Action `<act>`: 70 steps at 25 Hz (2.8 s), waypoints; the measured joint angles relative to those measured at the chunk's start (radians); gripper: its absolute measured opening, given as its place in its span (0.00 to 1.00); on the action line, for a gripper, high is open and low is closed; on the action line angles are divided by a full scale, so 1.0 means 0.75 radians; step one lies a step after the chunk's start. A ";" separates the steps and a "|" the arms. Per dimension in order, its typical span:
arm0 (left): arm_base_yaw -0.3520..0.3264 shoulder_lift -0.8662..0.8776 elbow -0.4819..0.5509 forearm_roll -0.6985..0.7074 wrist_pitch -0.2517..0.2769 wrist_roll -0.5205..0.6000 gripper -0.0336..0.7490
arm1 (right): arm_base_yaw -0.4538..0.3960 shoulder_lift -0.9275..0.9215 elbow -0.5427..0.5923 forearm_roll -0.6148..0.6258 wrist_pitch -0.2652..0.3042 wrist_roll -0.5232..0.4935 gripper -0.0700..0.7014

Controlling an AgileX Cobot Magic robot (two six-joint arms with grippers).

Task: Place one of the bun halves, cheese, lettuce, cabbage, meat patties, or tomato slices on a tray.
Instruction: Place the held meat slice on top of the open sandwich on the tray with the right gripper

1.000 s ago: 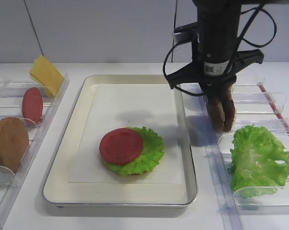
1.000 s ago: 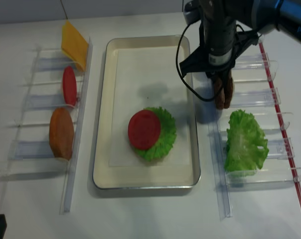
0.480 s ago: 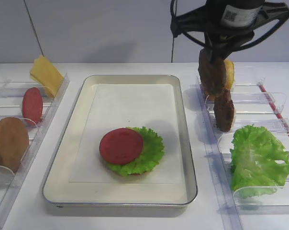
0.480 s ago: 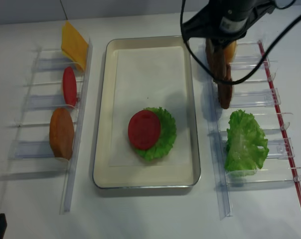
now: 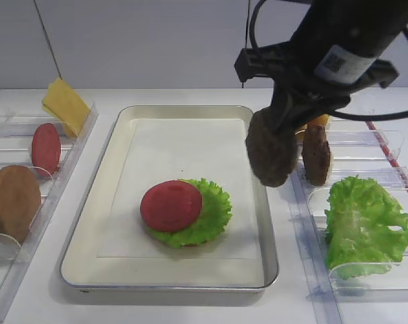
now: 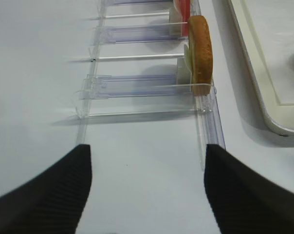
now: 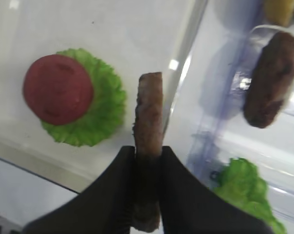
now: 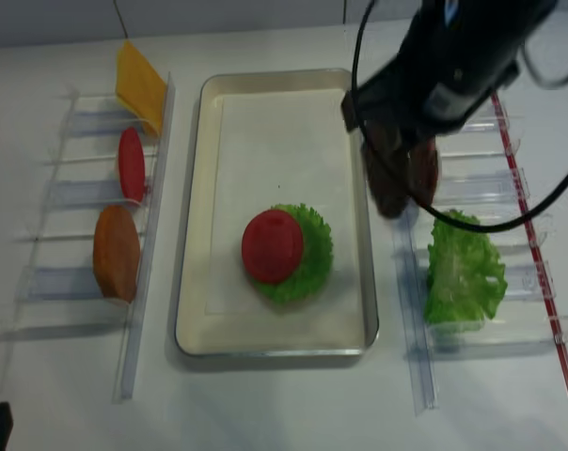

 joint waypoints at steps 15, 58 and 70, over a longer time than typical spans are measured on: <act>0.000 0.000 0.000 0.000 0.000 0.000 0.67 | -0.354 -0.014 0.621 1.756 -0.107 -1.274 0.24; 0.000 0.000 0.000 0.000 0.000 0.000 0.67 | -0.279 0.349 0.718 2.038 0.019 -1.642 0.24; 0.000 0.000 0.000 0.000 0.000 0.000 0.67 | -0.314 0.451 0.718 2.049 0.013 -1.688 0.24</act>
